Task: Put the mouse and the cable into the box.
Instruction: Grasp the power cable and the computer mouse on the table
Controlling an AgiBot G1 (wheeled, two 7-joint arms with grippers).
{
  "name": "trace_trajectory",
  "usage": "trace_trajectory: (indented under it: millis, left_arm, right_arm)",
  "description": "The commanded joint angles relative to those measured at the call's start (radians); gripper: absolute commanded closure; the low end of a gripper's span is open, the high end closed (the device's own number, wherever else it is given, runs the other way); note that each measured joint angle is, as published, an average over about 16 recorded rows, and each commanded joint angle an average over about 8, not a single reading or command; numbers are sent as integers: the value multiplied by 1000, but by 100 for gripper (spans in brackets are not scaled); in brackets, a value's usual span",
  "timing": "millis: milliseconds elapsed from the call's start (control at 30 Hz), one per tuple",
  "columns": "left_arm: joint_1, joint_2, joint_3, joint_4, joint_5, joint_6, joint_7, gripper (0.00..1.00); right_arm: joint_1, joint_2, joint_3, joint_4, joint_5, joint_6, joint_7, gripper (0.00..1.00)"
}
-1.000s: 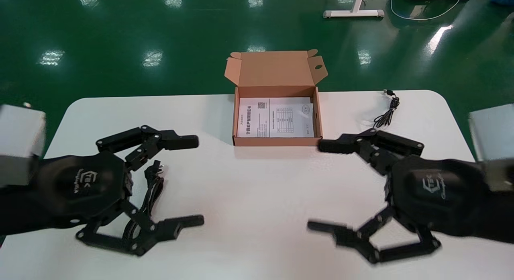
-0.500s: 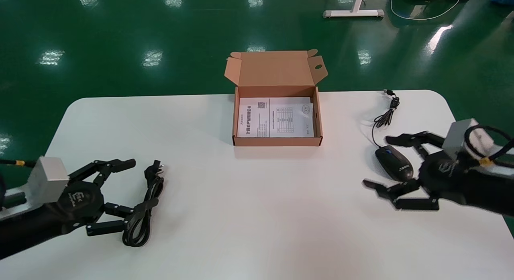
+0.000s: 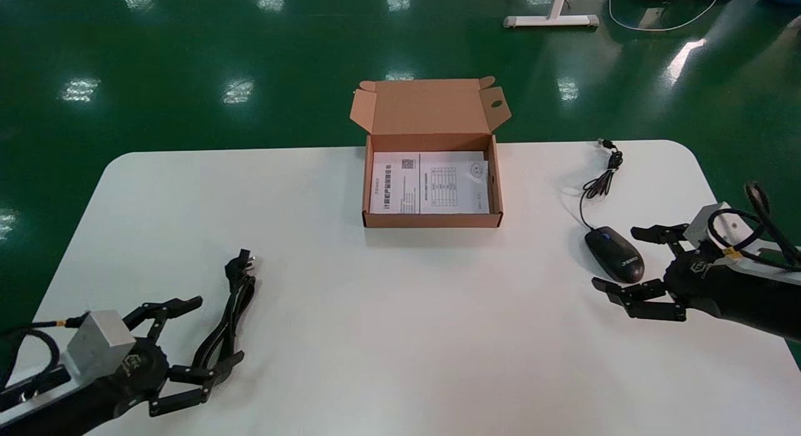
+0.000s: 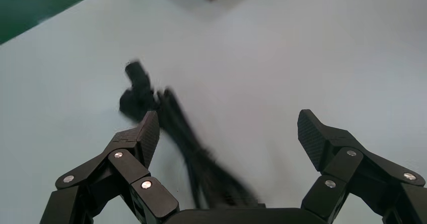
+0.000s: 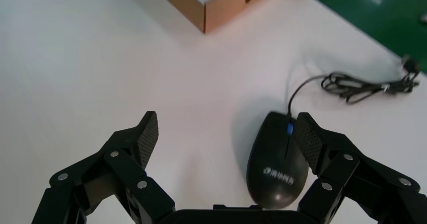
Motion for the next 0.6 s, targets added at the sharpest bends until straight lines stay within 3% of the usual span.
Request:
trace_trajectory:
  millis: [33, 600]
  left_arm:
    - [25, 5, -5, -8, 20, -26, 31, 0]
    - [80, 135, -27, -9, 45, -165, 132, 0]
  right_arm:
    - [-2, -5, -3, -17, -5, 4, -8, 0]
    - [11, -35, 13, -168, -14, 63, -81, 0]
